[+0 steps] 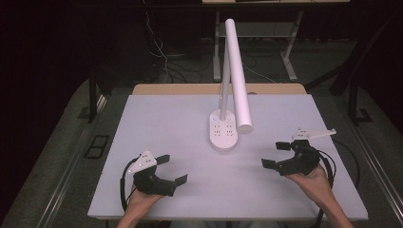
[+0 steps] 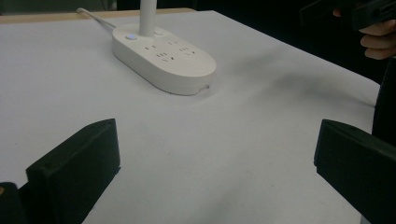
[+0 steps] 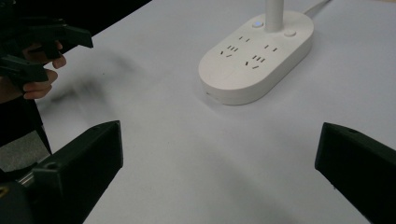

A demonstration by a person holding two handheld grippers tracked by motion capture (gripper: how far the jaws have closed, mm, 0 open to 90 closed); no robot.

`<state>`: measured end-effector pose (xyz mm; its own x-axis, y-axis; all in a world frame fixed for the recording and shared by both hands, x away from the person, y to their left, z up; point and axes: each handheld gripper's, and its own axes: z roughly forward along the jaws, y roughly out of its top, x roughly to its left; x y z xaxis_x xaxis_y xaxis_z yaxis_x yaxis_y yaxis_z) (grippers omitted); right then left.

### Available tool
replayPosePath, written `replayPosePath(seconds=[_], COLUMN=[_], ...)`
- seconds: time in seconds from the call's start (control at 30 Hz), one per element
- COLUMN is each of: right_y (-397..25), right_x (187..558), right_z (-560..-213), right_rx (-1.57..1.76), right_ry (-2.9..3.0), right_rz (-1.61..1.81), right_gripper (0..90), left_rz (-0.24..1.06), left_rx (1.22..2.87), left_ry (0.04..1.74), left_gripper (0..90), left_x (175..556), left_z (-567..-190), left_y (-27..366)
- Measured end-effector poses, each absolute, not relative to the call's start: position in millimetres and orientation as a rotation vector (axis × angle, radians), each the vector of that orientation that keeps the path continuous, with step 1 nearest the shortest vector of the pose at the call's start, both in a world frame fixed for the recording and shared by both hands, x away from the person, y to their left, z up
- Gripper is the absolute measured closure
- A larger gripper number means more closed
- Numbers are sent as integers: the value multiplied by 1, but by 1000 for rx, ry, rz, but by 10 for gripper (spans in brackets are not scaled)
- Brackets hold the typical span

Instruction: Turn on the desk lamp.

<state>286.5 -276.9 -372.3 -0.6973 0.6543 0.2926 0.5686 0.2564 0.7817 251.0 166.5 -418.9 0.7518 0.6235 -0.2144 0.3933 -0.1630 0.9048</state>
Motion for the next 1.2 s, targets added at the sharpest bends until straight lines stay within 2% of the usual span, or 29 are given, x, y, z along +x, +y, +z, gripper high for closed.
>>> replayPosePath(seconds=[0.7,1.2], right_y=[-257,-238], right_x=[316,341], right_z=[-354,-353], right_rx=[1123,1098], right_ry=[2468,2494], right_rz=[1406,1372], right_gripper=[8,8], left_rz=[245,243], left_rx=[1785,1784], left_ry=[797,798], left_gripper=[0,0], left_x=[251,251], left_z=[-419,-419], left_y=[166,167])
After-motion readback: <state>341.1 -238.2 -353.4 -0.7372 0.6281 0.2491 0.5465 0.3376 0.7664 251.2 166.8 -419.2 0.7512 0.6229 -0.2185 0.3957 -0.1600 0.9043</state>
